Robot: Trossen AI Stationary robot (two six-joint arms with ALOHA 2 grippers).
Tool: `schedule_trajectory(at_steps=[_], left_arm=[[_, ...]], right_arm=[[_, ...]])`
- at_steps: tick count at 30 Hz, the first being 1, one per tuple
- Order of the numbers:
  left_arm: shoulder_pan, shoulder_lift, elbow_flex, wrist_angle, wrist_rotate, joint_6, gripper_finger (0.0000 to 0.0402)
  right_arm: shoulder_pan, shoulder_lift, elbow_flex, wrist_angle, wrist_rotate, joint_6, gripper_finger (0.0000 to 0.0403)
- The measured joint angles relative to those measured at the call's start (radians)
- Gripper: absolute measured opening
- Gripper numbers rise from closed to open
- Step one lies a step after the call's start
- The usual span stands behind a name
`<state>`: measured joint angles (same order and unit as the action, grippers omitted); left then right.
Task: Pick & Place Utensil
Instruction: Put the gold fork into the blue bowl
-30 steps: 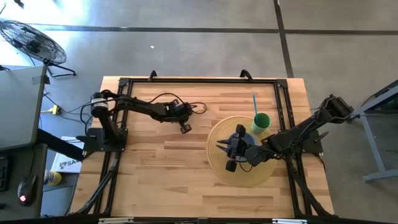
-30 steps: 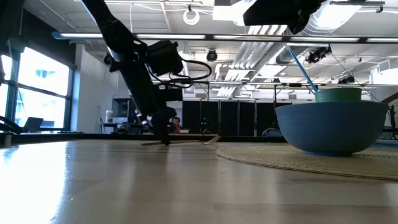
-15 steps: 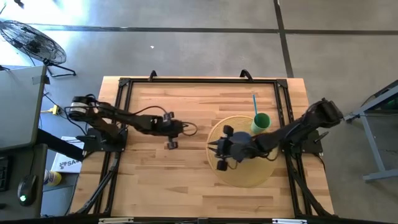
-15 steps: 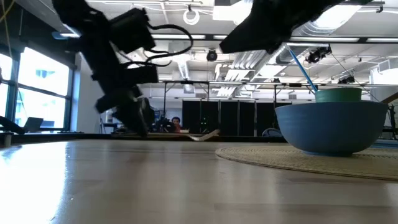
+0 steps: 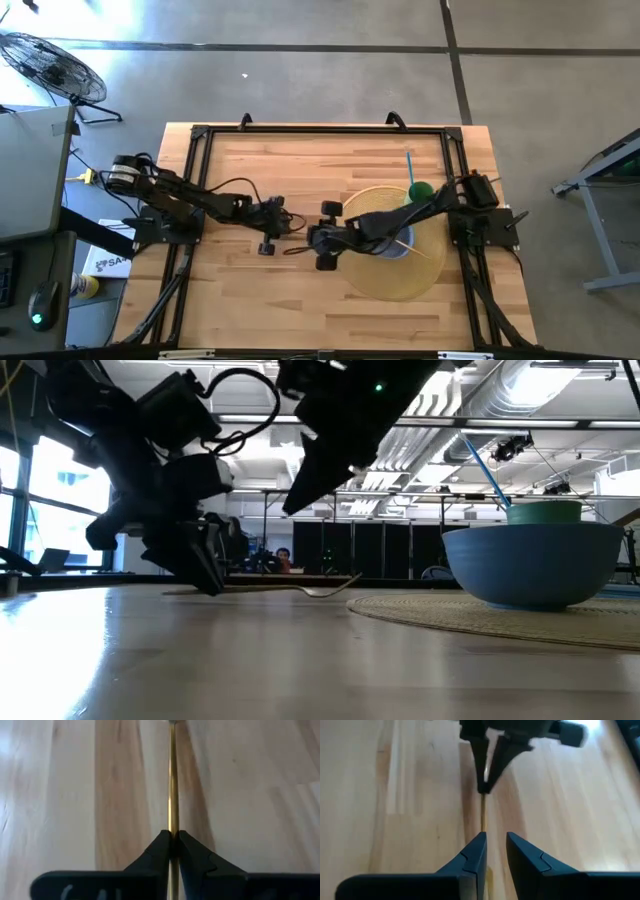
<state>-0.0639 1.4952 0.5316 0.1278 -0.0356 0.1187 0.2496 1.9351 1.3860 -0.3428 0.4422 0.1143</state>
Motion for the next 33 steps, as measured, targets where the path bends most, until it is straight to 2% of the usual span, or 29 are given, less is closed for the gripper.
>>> schedule_trajectory(at_steps=[8, 13, 16, 19, 25, 29, 33], left_arm=[[-0.016, 0.000, 0.000, 0.022, -0.008, -0.026, 0.0085], [-0.016, -0.019, 0.001, 0.016, -0.012, -0.046, 0.0100], [-0.016, -0.077, 0.003, -0.026, -0.014, -0.071, 0.0099], [-0.016, -0.163, 0.002, -0.123, -0.013, -0.074, 0.0096], [-0.015, -0.353, 0.002, -0.297, -0.099, -0.074, 0.0086], [-0.015, -0.459, -0.012, -0.322, -0.113, -0.074, 0.0078], [-0.015, -0.560, -0.080, -0.303, -0.116, -0.074, 0.0070]], right_arm=[[-0.027, 0.027, -0.021, 0.030, -0.047, 0.013, 0.0067], [-0.041, 0.027, -0.088, 0.147, -0.117, 0.016, 0.0067], [-0.060, 0.028, -0.107, 0.185, -0.163, 0.018, 0.0076], [-0.069, 0.034, -0.106, 0.202, -0.154, 0.017, 0.0103], [-0.093, 0.086, -0.106, 0.305, -0.192, 0.016, 0.0160], [-0.114, 0.147, -0.107, 0.431, -0.196, 0.016, 0.0178], [-0.138, 0.186, -0.106, 0.515, -0.219, 0.015, 0.0180]])
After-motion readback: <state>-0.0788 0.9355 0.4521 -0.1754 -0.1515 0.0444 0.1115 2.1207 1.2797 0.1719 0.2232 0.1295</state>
